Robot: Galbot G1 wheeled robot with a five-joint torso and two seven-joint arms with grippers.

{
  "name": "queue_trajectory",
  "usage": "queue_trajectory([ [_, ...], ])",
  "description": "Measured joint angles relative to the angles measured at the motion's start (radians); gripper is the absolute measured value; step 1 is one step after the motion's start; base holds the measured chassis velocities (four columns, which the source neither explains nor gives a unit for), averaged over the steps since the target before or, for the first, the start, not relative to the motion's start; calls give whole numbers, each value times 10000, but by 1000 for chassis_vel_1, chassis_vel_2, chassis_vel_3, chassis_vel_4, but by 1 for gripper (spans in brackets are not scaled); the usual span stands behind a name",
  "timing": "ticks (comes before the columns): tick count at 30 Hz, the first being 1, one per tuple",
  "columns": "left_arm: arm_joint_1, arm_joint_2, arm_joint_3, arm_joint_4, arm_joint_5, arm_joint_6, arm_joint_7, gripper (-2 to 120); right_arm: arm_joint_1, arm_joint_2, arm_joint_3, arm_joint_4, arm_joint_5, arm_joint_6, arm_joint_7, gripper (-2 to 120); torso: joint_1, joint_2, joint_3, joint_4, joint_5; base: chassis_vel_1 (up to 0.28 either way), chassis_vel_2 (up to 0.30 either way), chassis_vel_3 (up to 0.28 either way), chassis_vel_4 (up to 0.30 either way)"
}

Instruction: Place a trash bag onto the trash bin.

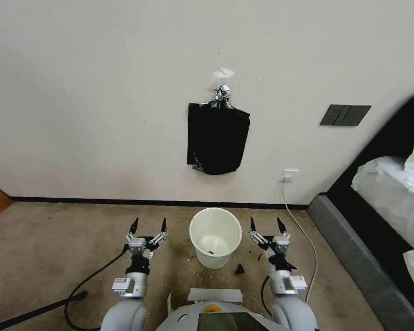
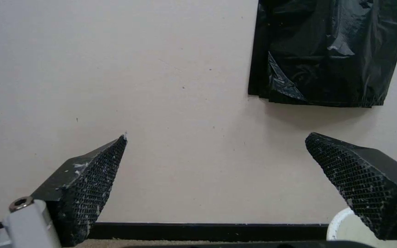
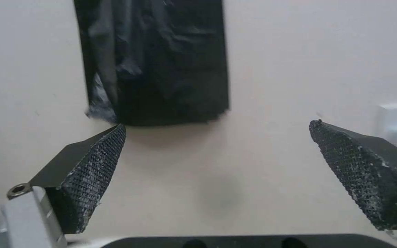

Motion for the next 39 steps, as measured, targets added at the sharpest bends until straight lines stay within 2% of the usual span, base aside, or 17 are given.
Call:
queue_trajectory([
  [2,-92,144,76,117,12,4,6,100,1217,-622,-404,-416,1189,-502,51,100,0,0,0,-6,1,0,0,0,0],
  [3,-92,144,76,117,12,4,6,100,1217,-622,-404,-416,1189,-502,51,100,0,0,0,-6,1,0,0,0,0],
  [5,-146,151,103,156,43,23,8,100,2570,-1122,-972,-761,2258,-874,233,100,0,0,0,2,-3,0,0,0,0],
  [6,-156,116,101,160,61,38,7,100,3238,-1329,-1292,-949,2699,-1026,316,100,1,-1,1,-2,-1,0,0,0,0],
  [8,-155,108,102,160,64,40,7,100,3365,-1359,-1351,-987,2773,-1052,334,100,1,0,1,-2,-1,0,0,0,0],
  [9,-138,-2,104,147,90,58,13,100,4468,-1560,-1836,-1294,3474,-1270,497,100,0,0,0,4,-3,0,0,0,0],
  [10,-107,-48,107,134,97,71,23,100,5113,-1609,-2172,-1517,3985,-1503,613,100,1,0,1,0,-3,0,0,0,0],
  [12,-102,-55,108,134,117,73,31,100,5577,-1604,-2402,-1711,4280,-1626,678,100,1,0,1,-3,3,0,0,0,0],
  [18,-74,-94,-69,63,215,67,39,100,8163,-995,-3307,-2963,5826,-1805,908,100,0,0,1,1,-7,0,0,0,0],
  [23,106,-126,-248,-115,181,59,40,100,9345,-368,-3492,-3588,6739,-1839,886,100,1,-1,1,-1,-2,0,0,0,0],
  [31,155,-177,-366,-238,124,58,35,100,10561,161,-3744,-4412,7076,-1870,560,100,0,-1,1,-1,-3,0,0,0,0],
  [39,252,33,-663,-417,-107,71,16,100,11435,275,-3563,-5129,7279,-1835,367,100,0,0,0,-3,-2,0,0,0,0],
])
